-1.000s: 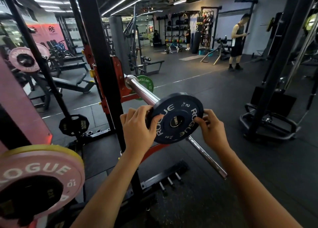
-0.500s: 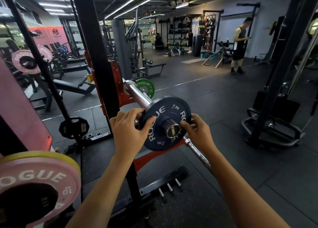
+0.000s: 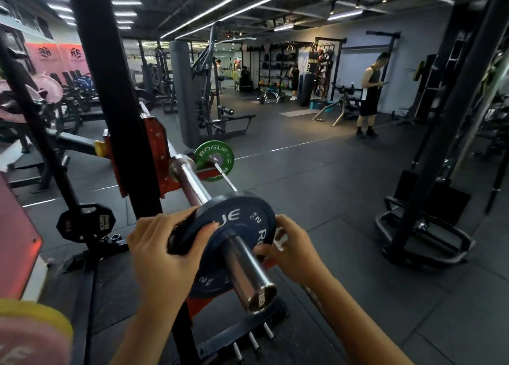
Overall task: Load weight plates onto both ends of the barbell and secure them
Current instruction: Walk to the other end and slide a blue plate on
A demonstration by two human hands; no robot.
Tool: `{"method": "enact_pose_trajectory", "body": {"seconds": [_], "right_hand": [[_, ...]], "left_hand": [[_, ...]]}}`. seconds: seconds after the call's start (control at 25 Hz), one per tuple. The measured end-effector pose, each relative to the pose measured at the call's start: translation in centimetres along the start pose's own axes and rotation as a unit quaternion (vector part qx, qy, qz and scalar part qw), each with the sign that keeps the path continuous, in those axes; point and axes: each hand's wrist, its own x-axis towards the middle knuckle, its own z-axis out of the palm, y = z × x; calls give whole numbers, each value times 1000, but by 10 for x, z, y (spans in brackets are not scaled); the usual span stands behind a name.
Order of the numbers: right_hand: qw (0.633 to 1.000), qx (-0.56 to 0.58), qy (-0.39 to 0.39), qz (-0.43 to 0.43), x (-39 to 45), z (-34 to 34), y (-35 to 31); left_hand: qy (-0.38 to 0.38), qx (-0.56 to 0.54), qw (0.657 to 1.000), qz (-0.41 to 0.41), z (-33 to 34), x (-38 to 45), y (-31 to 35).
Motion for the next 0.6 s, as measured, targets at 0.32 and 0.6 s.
{"method": "enact_pose_trajectory", "body": {"seconds": [0.32,0.6], "right_hand": [[994,-53,65,-69,68,42,-11],[988,-67,121,-75,161,77,-14]], "left_hand": [[8,92,993,-80,16,25,-73],[-22,220,959,-177,30,52,-138]]}}
